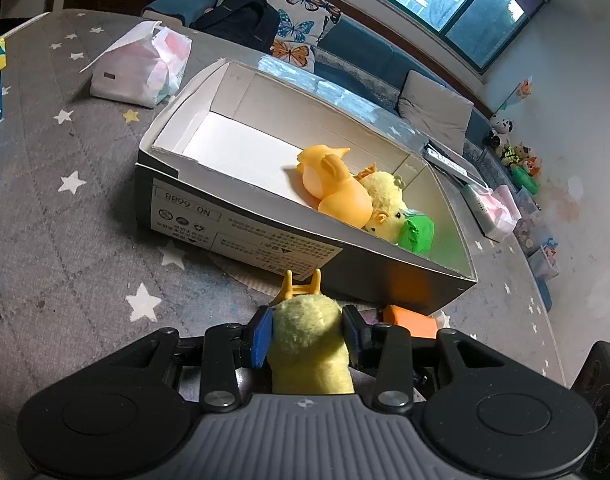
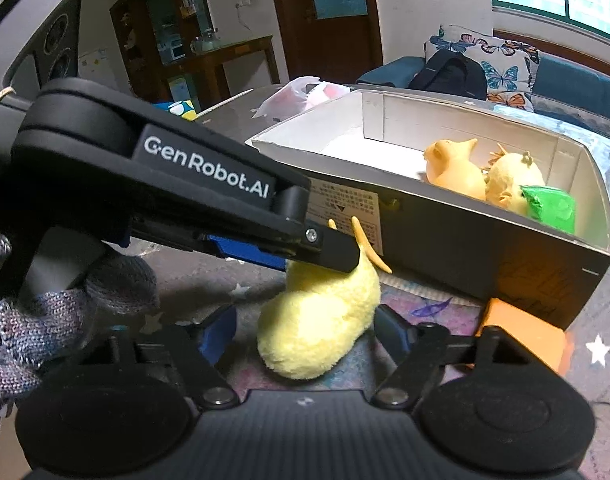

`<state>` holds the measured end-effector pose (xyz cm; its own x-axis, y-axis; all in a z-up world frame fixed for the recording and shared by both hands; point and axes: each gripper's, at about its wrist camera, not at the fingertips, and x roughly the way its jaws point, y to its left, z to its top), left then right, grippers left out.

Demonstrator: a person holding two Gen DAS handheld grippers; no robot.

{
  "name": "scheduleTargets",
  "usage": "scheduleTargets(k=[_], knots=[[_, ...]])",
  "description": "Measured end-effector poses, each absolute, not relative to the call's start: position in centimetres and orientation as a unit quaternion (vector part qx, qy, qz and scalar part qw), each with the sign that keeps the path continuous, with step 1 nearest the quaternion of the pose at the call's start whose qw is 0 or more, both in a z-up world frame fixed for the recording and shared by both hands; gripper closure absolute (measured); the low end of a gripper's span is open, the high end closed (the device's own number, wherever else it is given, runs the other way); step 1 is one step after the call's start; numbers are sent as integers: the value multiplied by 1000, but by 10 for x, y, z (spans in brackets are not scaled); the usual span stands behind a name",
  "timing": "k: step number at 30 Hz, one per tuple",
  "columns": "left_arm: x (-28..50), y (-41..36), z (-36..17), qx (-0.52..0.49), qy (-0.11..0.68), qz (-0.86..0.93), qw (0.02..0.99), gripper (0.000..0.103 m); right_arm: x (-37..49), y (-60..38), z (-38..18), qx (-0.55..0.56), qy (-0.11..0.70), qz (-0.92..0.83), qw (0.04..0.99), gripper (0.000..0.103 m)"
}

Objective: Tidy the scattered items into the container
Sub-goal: 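Lift the plush chick and carry it over the box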

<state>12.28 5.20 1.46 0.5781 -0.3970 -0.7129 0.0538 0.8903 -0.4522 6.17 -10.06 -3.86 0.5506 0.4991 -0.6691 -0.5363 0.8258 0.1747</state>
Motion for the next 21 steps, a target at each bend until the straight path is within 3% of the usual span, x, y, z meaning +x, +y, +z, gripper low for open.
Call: scheduleTargets(k=[10, 21], knots=[[123, 46, 15, -188, 437, -125, 870, 61, 61, -111, -45, -14, 386, 286, 877, 44], [114, 48, 16, -197, 438, -122, 868, 62, 55, -112, -43, -15, 383, 295, 875, 46]])
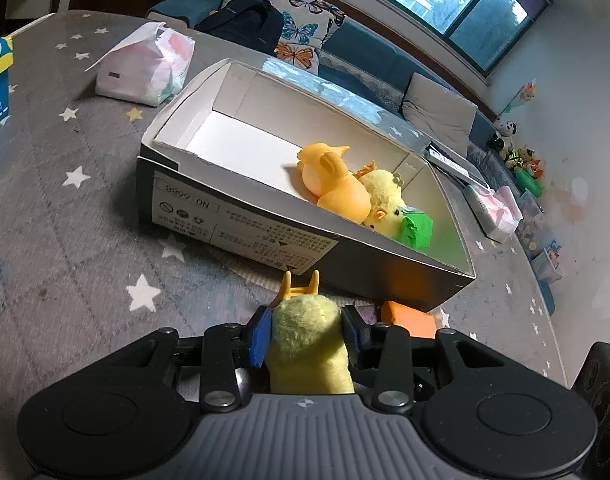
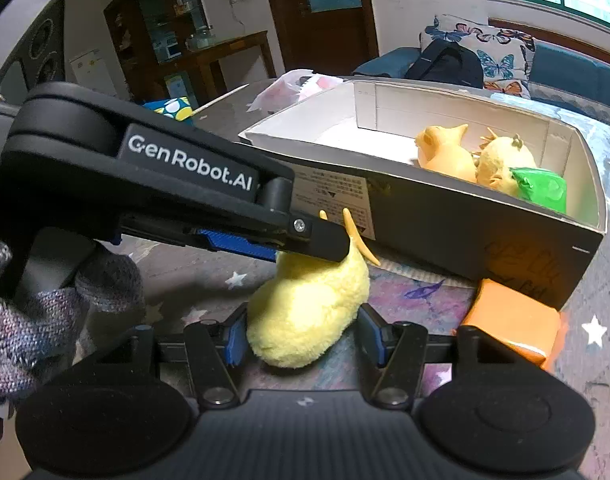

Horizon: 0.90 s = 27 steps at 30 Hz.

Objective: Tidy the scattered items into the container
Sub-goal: 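Lift the plush chick and carry it over the box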

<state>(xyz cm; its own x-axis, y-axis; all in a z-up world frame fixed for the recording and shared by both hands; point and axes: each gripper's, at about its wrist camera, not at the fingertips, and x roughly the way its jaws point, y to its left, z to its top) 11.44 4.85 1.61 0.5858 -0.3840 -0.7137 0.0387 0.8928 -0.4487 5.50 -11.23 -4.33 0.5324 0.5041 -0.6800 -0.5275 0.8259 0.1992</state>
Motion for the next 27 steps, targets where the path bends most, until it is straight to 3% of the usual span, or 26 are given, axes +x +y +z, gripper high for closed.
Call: scheduleTargets(k=[15, 27], knots=[[97, 48, 68, -201, 388, -123, 891, 62, 41, -114, -4, -31, 337, 309, 889, 46], [140, 48, 117, -208, 329, -126, 913, 62, 82, -119, 43, -40, 266, 297, 916, 46]])
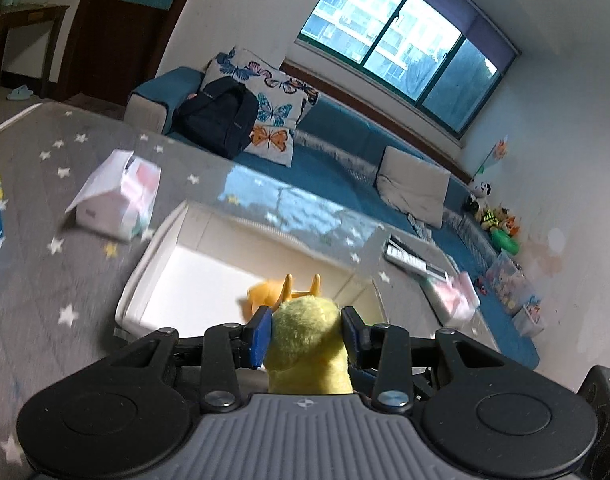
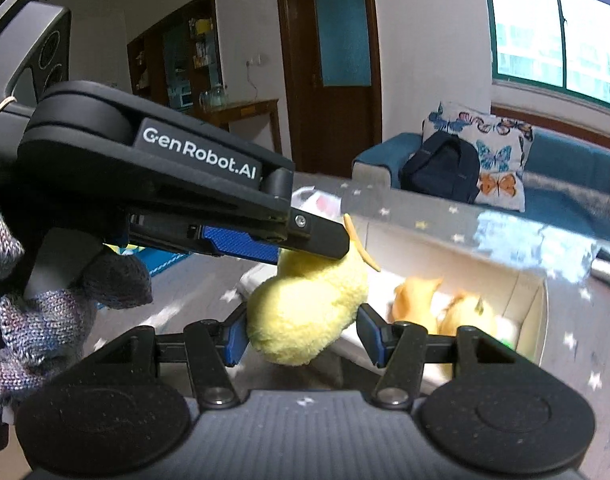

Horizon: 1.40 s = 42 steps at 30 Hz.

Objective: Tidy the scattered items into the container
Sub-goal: 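Lift the plush chick and carry it over the box, then lower the chick into the box beside the duck and open the right gripper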

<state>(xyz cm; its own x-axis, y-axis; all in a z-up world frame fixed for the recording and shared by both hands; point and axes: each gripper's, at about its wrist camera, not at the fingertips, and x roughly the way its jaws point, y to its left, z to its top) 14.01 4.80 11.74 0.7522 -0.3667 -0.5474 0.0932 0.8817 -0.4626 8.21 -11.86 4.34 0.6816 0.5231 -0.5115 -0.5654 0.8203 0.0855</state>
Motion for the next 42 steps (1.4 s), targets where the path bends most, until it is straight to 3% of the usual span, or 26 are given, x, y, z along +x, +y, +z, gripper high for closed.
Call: scheduleTargets(k=[17, 42], knots=[[238, 67, 74, -228, 376, -101, 892, 62, 183, -92, 6, -44, 308, 298, 902, 46], [279, 80, 22, -244, 435, -75, 864, 63, 230, -62, -46, -78, 383, 300, 870, 46]])
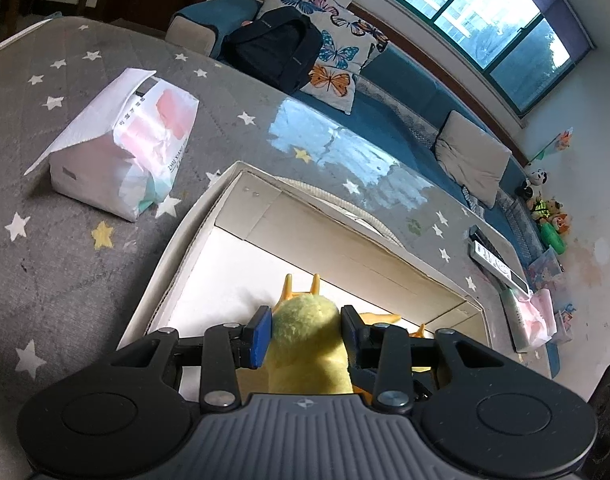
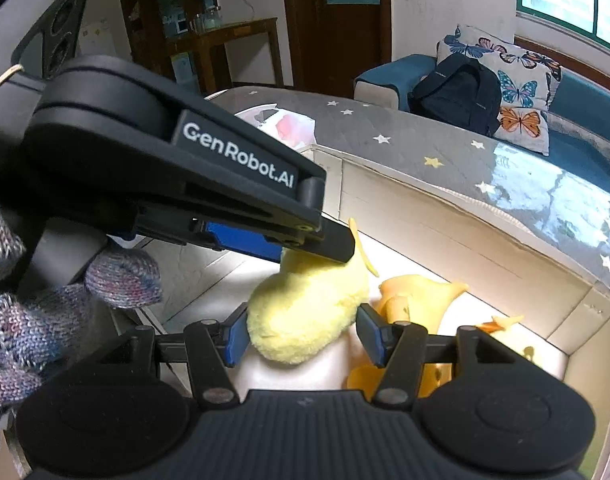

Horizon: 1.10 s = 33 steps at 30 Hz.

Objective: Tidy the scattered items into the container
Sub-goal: 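Lower the chick into the box beside the duck and open the right gripper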

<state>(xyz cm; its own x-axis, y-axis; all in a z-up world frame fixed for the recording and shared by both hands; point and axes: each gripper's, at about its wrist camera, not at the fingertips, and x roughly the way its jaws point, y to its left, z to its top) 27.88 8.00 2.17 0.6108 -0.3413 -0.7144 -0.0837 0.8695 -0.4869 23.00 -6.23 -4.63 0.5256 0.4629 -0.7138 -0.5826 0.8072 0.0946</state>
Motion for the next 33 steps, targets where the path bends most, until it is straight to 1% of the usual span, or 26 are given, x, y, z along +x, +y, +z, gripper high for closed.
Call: scheduleTargets(k=[9, 20, 24, 27, 33], knots=[[280, 83, 16, -248, 443, -75, 858, 63, 227, -55, -48, -108, 382, 295, 869, 46], [271, 81, 21, -238, 436, -73, 865, 63, 224, -60, -38, -101, 373, 299, 873, 46], [265, 79, 27, -234, 431, -73, 868, 63, 217, -67, -30, -98, 363, 300, 877, 45], [258, 75, 32, -225, 425, -75, 874, 63, 211, -72, -24, -94, 356, 301, 880, 40], [245, 68, 42, -215, 415, -79, 880, 63, 198, -79, -13, -92, 344, 298, 886, 40]])
